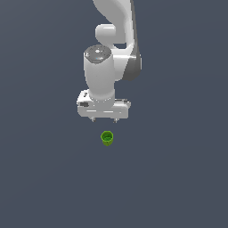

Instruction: Pick up the object and move it to a goal position.

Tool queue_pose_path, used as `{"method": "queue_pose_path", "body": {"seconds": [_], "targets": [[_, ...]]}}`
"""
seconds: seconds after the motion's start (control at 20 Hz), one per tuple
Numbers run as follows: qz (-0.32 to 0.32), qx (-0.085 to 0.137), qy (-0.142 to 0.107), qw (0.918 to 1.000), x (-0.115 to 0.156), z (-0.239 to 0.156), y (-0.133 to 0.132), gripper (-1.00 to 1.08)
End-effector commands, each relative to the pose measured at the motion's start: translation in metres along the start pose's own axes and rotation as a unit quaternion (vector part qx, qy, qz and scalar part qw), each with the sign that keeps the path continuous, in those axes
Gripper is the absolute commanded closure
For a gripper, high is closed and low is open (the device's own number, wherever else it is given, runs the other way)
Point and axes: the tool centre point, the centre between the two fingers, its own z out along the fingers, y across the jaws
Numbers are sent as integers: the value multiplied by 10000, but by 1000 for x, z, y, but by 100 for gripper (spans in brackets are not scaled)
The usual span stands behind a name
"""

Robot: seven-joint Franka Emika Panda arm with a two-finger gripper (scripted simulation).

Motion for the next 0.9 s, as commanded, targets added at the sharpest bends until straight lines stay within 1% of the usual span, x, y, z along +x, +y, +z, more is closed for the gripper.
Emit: {"method": "queue_pose_path", "body": {"seconds": [0.0,0.15,0.45,0.85], "targets": [[0,0,0,10000,0,0,0,-92],[4,-11,33,10000,1,-3,-1,-92],[17,-64,203,9998,7,-16,-7,-92],[93,-60,200,9997,8,-15,-7,-92]]}}
